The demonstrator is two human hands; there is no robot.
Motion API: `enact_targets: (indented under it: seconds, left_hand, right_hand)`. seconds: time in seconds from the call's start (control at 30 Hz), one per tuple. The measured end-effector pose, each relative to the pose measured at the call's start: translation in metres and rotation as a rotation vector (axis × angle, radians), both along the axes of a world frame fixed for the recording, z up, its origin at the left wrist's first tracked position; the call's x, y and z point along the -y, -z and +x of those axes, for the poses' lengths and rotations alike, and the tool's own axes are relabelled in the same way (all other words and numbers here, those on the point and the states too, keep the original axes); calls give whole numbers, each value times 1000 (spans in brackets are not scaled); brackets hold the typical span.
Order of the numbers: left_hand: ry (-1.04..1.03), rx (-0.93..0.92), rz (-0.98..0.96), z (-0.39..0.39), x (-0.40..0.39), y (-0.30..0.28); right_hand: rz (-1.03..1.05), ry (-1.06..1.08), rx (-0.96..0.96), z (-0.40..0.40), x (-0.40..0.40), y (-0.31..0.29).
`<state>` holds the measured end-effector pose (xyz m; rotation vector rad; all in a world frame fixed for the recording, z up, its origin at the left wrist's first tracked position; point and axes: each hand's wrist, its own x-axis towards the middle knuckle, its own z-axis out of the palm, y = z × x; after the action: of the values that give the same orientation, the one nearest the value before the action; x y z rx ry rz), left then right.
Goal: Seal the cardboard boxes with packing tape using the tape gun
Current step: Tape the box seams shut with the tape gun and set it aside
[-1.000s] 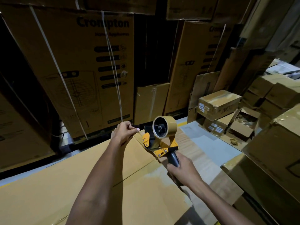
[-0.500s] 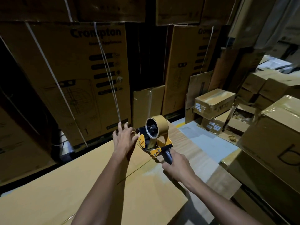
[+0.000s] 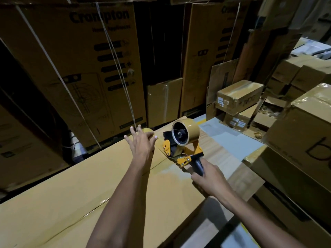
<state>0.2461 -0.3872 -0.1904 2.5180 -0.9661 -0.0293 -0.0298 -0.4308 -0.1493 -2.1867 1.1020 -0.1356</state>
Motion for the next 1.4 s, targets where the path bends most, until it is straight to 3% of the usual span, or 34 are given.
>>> enact_targets:
  seconds: [0.2, 0.33, 0.67, 0.87, 1.0, 1.13, 1.4]
  left_hand:
    - [236, -30, 18, -21, -1, 0]
    - [287, -57, 69, -30, -9, 1]
    - [158, -62, 0, -40, -13, 8]
    - [131, -84, 20, -59, -12, 1]
    - [130, -153, 33, -78, -15, 5]
    - [-3, -132, 24, -91, -20, 17]
    - [-32, -92, -12, -123, -24, -10]
  right_hand:
    - [-10, 29, 21, 0, -4, 2]
    - [0, 40, 31, -1, -3, -1]
    - [-21, 35, -23, -36, -20, 1]
    - [-9, 85, 47, -43, -31, 6]
    - [-53, 38, 57, -47, -30, 10]
    - [-80, -23, 62, -49, -28, 8]
    - [-30, -53, 74, -93, -26, 19]
